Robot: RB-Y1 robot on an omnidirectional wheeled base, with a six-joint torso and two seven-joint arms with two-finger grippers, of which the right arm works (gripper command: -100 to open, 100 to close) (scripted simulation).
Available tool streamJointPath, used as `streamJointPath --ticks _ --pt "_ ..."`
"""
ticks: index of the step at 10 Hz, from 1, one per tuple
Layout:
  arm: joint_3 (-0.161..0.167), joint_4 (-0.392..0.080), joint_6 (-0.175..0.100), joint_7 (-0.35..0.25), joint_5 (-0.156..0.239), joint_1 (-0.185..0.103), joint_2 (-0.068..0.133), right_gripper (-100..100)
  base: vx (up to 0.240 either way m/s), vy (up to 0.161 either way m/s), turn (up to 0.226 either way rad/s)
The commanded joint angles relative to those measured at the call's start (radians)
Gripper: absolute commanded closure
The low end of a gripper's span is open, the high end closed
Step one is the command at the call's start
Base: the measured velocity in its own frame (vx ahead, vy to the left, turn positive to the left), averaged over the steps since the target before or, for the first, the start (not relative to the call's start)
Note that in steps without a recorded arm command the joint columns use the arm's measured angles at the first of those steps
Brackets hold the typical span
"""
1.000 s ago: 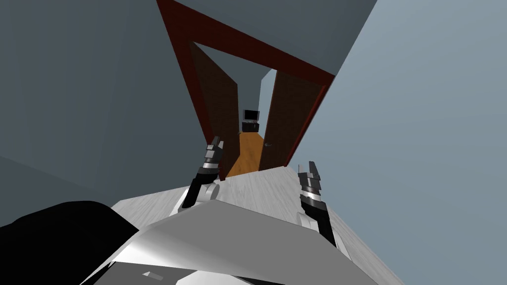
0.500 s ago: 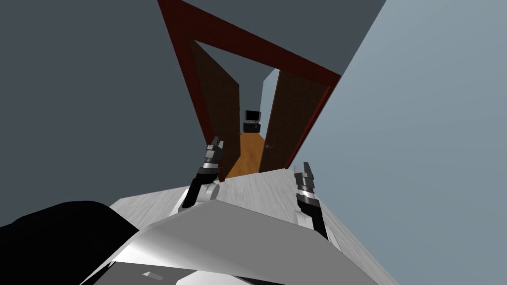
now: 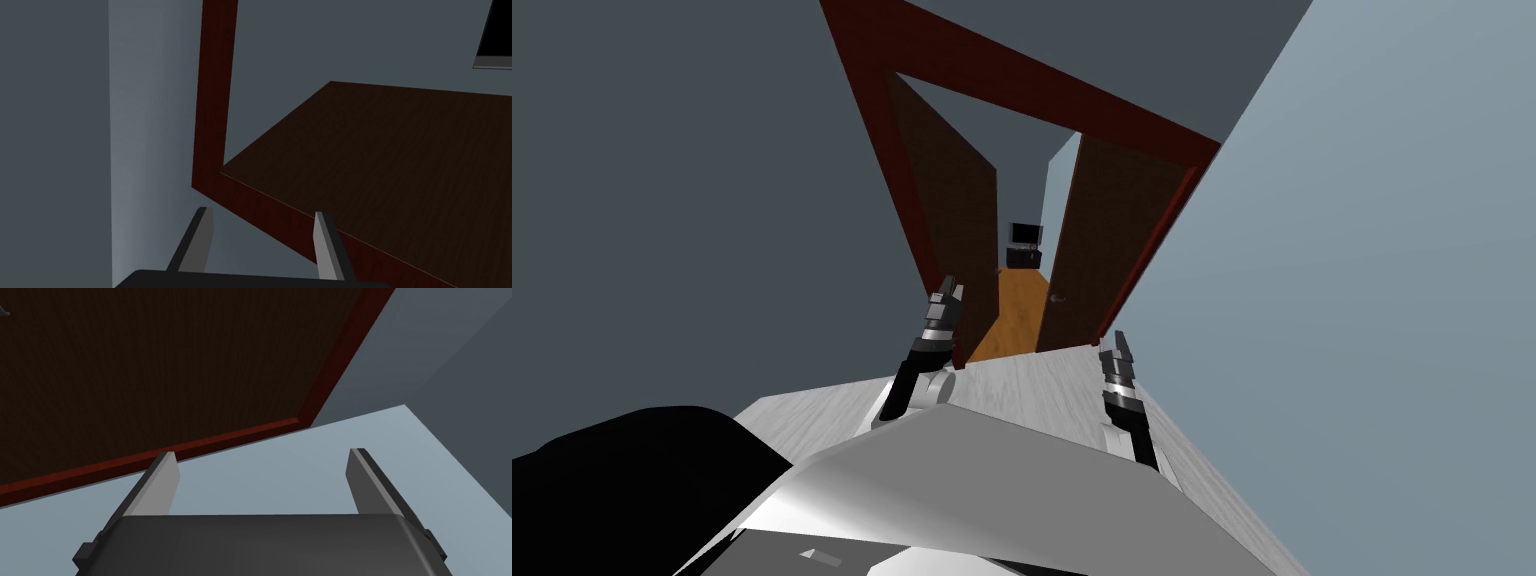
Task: Push the door open
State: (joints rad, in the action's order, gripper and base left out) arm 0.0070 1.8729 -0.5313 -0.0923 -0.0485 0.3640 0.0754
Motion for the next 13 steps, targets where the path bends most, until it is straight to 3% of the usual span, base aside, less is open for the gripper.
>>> streamJointPath --ticks 1,6,7,9,13 --pt "0.007 -0.042 -0.007 0.002 0.005 -0.017 0.003 -100 0.097 -0.048 0.073" --pt "0.026 -0.189 -0.040 0.005 0.025 -0.078 0.013 -100 0.098 -0.054 0.074" --pt "0.026 -0.193 -0.040 0.005 0.025 -0.078 0.013 -100 0.062 -0.034 0.028" --pt "0.033 -0.249 -0.053 0.007 0.033 -0.104 0.017 -100 0.053 -0.033 0.062" --pt "0.049 -0.386 -0.081 0.010 0.050 -0.156 0.024 -100 0.096 -0.063 0.081"
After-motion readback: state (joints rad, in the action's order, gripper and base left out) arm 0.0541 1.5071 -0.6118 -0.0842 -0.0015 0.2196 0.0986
